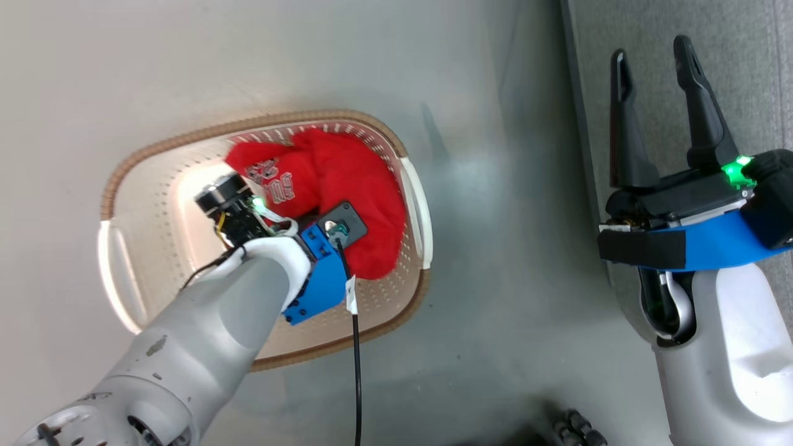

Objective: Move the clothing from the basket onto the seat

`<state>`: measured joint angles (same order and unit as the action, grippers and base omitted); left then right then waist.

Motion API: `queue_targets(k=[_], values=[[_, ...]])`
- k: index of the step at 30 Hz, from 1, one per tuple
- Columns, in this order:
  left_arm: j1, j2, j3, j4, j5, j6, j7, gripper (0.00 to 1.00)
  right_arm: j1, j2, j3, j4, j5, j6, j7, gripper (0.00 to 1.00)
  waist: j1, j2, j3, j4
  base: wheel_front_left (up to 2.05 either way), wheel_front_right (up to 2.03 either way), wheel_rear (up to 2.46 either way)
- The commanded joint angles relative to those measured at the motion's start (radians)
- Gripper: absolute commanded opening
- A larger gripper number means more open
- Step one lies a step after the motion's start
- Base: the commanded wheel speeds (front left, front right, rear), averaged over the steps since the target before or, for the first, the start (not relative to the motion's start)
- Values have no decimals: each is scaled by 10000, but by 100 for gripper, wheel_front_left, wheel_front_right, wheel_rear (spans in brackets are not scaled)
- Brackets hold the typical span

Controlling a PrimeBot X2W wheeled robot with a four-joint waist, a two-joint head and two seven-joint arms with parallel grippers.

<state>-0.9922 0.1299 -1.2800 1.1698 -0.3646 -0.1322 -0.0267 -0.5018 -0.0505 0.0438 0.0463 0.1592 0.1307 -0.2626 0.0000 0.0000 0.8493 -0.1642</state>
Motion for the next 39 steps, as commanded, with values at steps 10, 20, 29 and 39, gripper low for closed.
queue_targets(k=[10, 20, 29, 39], values=[[344, -517, -22, -318, -1046, 35, -1316, 0, 680, 0, -282, 411, -401, 1, -34, 100, 0, 0, -1815, 914, 0, 0, 0], [536, -669, 46, -781, -2276, 35, -2225, 0, 1496, -110, -515, 774, -643, 1, -36, 100, 0, 0, -3485, 1629, 0, 0, 0], [624, -588, 698, -1507, -2826, 49, -2397, 0, 2251, -185, -580, 1060, -598, 1, -36, 100, 0, 0, -4852, 1931, 0, 0, 0], [1301, -297, 2094, -3148, -2552, 343, -2397, 0, 3064, -161, -631, 1285, -553, 1, -34, 100, 0, 0, -6178, 2062, 0, 0, 0]])
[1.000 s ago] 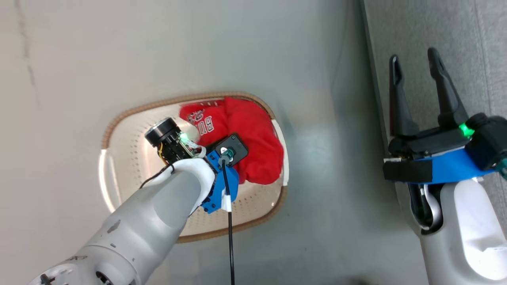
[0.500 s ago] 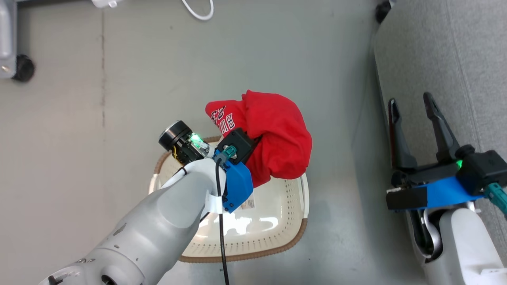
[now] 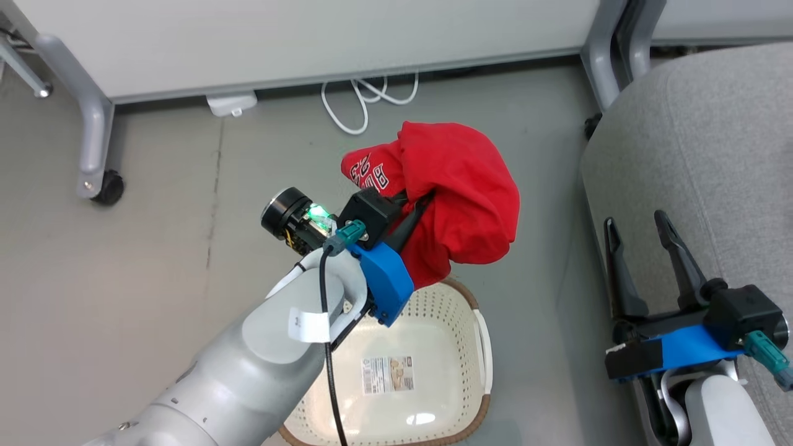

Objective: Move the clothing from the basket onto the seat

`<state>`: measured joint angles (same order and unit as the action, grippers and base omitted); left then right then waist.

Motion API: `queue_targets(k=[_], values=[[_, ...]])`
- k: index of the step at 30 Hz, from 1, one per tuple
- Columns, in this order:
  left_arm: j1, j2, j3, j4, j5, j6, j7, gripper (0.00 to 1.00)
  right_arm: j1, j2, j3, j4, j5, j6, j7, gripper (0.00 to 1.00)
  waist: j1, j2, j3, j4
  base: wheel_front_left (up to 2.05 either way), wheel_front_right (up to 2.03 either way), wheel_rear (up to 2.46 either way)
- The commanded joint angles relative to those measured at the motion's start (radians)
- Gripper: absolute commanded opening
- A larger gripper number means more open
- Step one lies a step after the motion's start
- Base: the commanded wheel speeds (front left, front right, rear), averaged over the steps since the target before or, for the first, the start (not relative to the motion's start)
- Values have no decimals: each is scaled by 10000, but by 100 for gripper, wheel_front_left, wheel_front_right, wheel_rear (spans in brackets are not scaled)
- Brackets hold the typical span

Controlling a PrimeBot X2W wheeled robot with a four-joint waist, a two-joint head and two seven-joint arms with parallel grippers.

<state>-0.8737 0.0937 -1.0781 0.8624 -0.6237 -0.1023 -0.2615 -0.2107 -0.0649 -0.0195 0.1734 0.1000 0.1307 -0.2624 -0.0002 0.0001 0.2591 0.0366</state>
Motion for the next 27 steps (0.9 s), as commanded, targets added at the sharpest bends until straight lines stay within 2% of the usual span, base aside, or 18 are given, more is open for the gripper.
queue_targets(k=[1, 11, 27], values=[[166, 96, 209, -214, 86, 74, -50, 0, 208, -9, 17, 40, 46, 1, -36, 100, 2, -1, -376, 61, 0, 0, 0], [772, 263, 1149, -1307, 230, 267, -50, 0, 873, 69, 87, 225, 96, 1, -36, 100, 2, -1, -1335, 151, 0, 0, 0], [1137, 297, 1024, -1563, 165, 230, -24, 0, 1541, 147, 824, 433, 337, 1, -36, 100, 2, -1, -2020, 382, 0, 0, 0]])
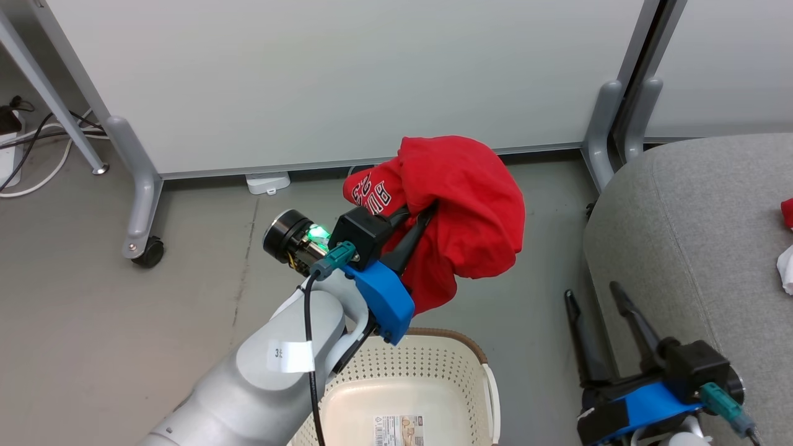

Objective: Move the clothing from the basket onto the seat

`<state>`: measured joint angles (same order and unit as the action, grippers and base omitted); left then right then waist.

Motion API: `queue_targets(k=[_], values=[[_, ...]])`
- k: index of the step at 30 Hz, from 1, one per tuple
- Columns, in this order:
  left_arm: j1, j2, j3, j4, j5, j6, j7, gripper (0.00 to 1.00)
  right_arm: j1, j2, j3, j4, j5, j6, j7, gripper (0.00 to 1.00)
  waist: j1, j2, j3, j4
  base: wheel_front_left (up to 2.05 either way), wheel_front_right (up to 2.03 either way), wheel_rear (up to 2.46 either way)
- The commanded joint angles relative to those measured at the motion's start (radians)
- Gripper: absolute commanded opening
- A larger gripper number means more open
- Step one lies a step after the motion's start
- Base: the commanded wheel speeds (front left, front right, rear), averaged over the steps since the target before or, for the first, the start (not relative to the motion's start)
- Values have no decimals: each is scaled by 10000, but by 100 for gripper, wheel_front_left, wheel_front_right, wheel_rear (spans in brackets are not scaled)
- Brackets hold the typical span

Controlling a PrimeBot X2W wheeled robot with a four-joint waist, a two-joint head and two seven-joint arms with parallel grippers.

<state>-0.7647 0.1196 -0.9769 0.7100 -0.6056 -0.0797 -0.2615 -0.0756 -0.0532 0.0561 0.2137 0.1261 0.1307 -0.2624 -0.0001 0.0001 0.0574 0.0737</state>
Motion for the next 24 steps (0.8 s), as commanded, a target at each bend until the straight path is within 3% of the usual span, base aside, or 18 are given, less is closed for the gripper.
queue_targets(k=[1, 14, 24], values=[[42, 41, 3, -53, -22, 11, -12, 0, 209, 31, 186, 46, 109, 1, -36, 100, 1, -1, -4, 21, 0, 0, 0], [-230, -53, -196, -220, 39, 59, 31, 0, -574, 22, 2518, 605, 582, 1, -37, 100, 1, -1, 204, 187, 0, 0, 0], [-469, -183, -320, -280, 67, 31, 42, 0, -1922, 19, 3396, 1562, 923, 1, -37, 100, 1, -1, 446, 403, 0, 0, 0]])
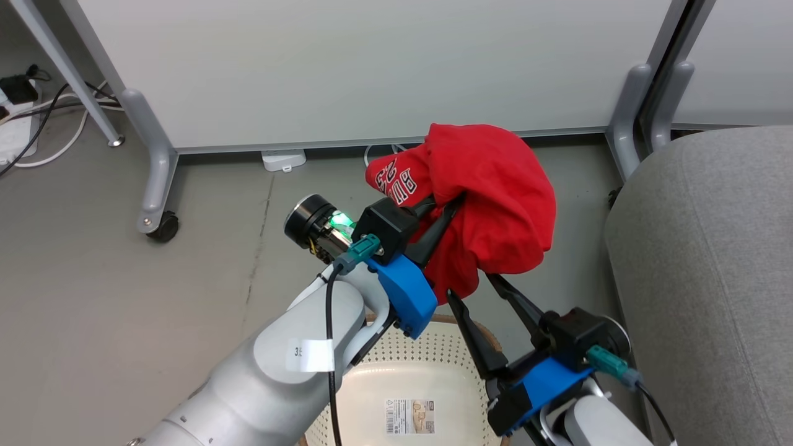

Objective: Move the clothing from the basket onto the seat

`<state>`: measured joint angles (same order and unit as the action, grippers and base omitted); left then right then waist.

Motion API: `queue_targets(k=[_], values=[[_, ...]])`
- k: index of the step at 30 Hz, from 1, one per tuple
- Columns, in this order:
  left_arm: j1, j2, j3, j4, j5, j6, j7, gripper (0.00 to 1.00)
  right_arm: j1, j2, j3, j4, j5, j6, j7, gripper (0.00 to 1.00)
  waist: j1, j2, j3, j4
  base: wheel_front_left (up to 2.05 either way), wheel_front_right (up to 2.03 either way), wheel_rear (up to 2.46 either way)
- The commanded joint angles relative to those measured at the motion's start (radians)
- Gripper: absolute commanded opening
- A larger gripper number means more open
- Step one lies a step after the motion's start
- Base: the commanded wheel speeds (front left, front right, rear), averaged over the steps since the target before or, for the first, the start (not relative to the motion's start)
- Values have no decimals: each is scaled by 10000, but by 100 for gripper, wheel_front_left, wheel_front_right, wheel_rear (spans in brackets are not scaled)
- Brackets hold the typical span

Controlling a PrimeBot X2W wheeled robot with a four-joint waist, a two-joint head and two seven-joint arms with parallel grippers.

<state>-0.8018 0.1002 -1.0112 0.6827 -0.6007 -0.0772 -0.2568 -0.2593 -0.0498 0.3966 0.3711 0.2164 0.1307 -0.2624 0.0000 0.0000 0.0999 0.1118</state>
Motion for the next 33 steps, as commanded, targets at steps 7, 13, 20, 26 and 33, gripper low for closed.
queue_targets(k=[7, 13, 20, 26, 33], values=[[-291, -144, -94, -37, 14, -21, -17, 0, -1040, -17, 159, 628, 306, 1, -36, 100, 0, 0, 249, 206, 0, 0, 0], [-460, -243, -142, -56, 19, -63, -46, 0, -1714, -15, 285, 1101, 575, 1, -36, 100, 0, 0, 474, 330, 0, 0, 0], [-537, -315, -154, 14, 1, -86, -74, 0, -2130, -15, 518, 1201, 903, 1, -36, 0, 0, 0, 591, 374, 0, 0, 0], [-552, -341, -143, 96, -12, -103, -84, 0, -2179, -15, 595, 1212, 939, 1, -36, 0, 0, 0, 580, 362, 0, 0, 0], [-500, -364, -112, 166, 8, -136, -88, 0, -2143, -15, 596, 1264, 873, 1, -36, 0, 0, 0, 521, 314, 0, 0, 0]])
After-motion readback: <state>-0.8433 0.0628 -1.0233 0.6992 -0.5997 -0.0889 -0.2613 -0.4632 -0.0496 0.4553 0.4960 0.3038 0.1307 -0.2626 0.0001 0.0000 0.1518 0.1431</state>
